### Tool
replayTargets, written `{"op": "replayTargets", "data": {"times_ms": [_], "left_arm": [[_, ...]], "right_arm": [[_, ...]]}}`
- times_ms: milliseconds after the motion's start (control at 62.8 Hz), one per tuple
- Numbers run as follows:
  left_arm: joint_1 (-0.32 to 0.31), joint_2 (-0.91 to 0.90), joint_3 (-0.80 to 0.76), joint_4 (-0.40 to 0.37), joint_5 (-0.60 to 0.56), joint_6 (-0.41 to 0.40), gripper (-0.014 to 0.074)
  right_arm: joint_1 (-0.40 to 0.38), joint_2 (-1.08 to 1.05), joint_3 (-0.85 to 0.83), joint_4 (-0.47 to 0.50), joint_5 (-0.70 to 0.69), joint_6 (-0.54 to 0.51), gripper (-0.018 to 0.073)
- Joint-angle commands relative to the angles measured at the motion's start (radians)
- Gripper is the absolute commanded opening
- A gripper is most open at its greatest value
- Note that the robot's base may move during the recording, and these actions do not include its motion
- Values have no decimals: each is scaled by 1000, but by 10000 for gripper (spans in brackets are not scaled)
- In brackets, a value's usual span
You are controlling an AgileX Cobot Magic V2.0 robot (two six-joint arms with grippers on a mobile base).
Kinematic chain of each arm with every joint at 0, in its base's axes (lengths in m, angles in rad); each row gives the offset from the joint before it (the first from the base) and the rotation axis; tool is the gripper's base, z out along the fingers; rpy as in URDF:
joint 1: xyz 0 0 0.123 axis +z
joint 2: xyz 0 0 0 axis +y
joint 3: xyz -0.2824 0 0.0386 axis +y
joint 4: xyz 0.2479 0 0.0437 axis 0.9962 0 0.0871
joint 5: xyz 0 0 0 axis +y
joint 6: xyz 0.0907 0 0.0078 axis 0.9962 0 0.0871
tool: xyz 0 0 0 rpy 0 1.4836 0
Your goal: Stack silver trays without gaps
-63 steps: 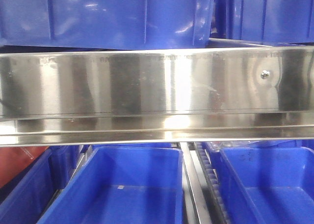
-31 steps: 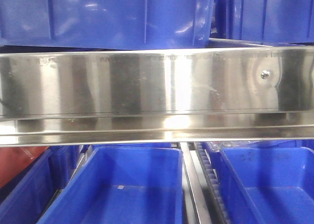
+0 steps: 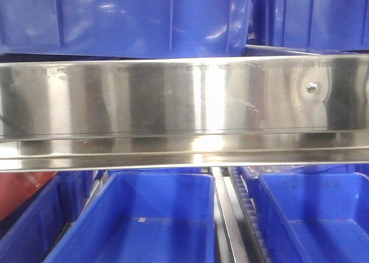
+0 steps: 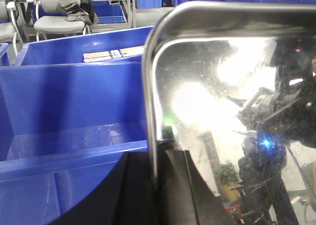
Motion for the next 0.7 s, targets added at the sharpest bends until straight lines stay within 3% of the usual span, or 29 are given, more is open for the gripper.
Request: {"op": "replayTargets", "data": {"times_ms": [0,685], "left_arm": [[-27,0,-8,-19,-110,7,-13],[-27,0,-8,-19,-110,7,-13]], "right_arm": [[22,-1,-10,24,-232,-22,-80],[22,-1,-10,24,-232,-22,-80]]}}
